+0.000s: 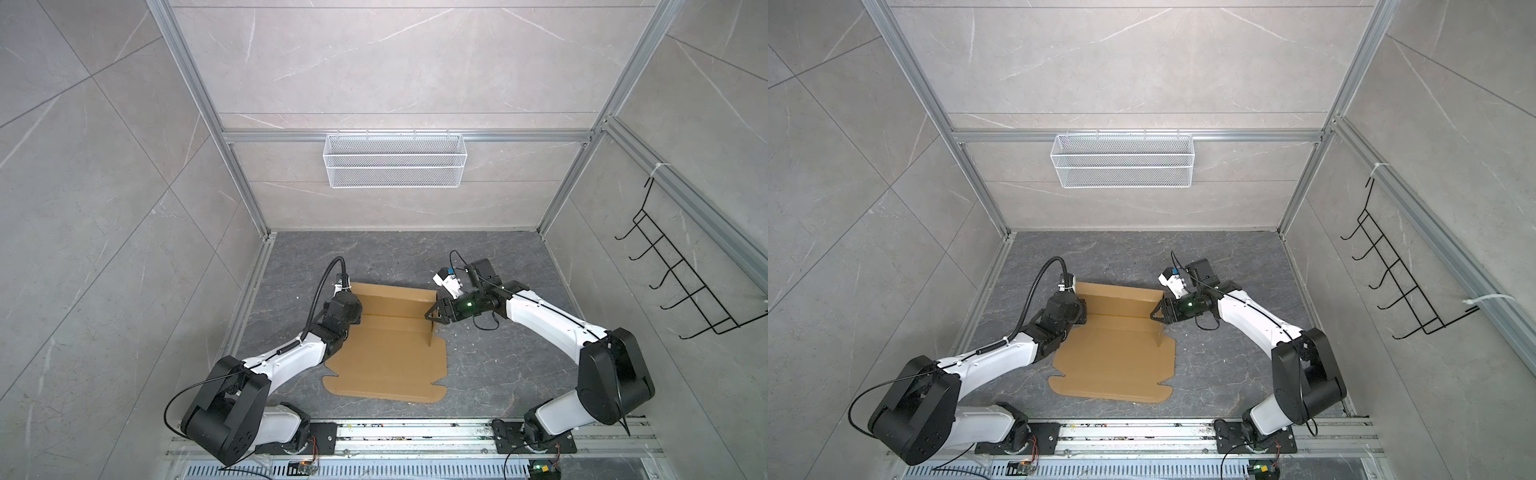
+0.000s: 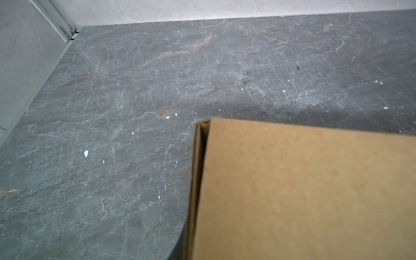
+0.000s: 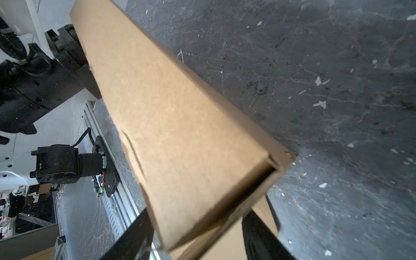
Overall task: Assemble paper box
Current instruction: Fold the bottom flaps of a flat cardboard box at the center of the table.
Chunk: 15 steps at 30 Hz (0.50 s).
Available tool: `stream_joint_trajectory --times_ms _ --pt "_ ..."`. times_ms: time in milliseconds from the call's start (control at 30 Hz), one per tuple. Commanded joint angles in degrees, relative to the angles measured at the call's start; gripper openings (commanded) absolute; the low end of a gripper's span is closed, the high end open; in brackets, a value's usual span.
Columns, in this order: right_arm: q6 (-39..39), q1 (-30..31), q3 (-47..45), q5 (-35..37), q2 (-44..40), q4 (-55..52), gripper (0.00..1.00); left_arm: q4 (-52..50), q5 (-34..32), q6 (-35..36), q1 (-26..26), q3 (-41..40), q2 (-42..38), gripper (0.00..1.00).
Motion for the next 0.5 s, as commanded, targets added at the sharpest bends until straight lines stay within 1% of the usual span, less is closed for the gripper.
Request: stream_joint_trajectory --times_ms 0,167,233,333,400,467 --pt "-1.9 0.6 -3.2 -3.6 -1.9 8.4 0.66 0.2 -0.5 0.6 -0.3 0.8 0.4 0.00" --pt "-6.1 0.6 -6.6 -5.9 -4.0 9.6 0.68 -0.5 -0.5 1.3 -0.3 1.2 0.5 0.00" --pt "-6.5 0.6 -8.2 -6.1 -5.4 11.4 0.69 -0.5 -0.5 1.4 -0.3 1.1 0.5 0.00" --pt "-1.3 0.3 -11.3 -8.8 -7.0 19.5 0.74 -0.8 -0.5 1.9 -0.3 1.2 0.5 0.00" --pt "2.5 0.3 -11.8 -9.9 -5.9 23.5 0.76 -0.8 -0.5 2.0 -0.3 1.2 0.5 0.00" --pt "5.0 0.3 -10.9 -10.0 -3.7 24.7 0.78 -0.7 -0.5 1.9 -0.3 1.2 0.5 0.00"
